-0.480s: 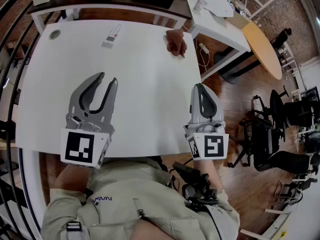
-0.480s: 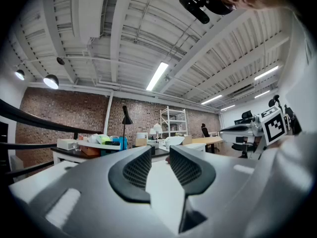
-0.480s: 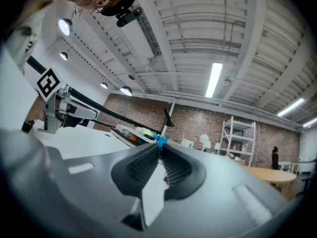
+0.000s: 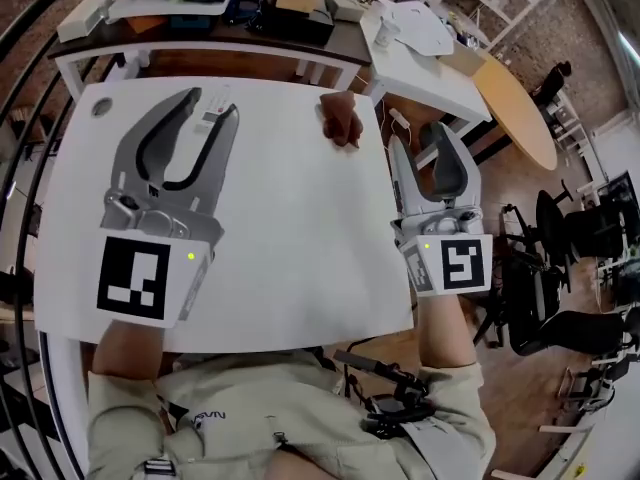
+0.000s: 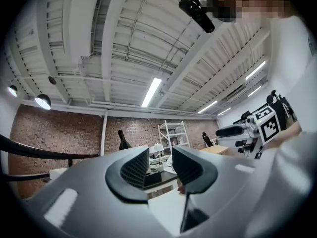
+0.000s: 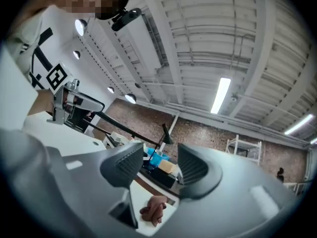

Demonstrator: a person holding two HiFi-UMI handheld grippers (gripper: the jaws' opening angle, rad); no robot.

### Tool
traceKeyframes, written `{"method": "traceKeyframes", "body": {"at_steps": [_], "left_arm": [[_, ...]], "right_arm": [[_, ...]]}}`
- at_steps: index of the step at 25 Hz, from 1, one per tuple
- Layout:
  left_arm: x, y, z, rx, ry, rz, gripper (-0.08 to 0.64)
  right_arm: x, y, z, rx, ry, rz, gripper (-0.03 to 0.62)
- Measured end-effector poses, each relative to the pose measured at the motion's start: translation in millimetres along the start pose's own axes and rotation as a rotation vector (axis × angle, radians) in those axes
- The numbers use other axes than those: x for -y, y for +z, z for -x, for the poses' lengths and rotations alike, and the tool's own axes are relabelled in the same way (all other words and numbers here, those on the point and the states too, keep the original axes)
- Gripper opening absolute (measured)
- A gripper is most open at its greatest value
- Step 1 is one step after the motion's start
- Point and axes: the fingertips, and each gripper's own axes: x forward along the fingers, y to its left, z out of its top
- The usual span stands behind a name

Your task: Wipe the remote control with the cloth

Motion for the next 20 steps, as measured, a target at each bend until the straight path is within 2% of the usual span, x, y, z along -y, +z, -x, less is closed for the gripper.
{"method": "traceKeyframes", "body": {"at_steps": [4, 10, 14, 17, 20], "left_arm": [[-26.5, -3.0, -27.4, 0.004, 0.023, -0.037, 0.135], [-61.1, -37.3, -82.8, -0.113, 0.038, 0.001, 0.221], [-82.9, -68.9, -111.4, -0.180, 0.064, 0.062, 0.277], [-97.7, -106.4, -126.5, -0.255, 0.090, 0.123, 0.334], [-106.9, -149.2, -135.0, -0.351, 0.097, 0.164, 0.374]], "right_arm": [[19.6, 6.9, -33.5, 0.023, -0.013, 0.016, 0.231], [41.3, -11.2, -86.3, 0.005, -0.038, -0.042, 0.268], [48.1, -50.0, -119.7, -0.068, -0.040, -0.104, 0.287], [50.0, -89.0, -140.3, -0.152, -0.035, -0.133, 0.296], [46.0, -131.5, -158.3, -0.235, 0.012, -0.204, 0.315]]}}
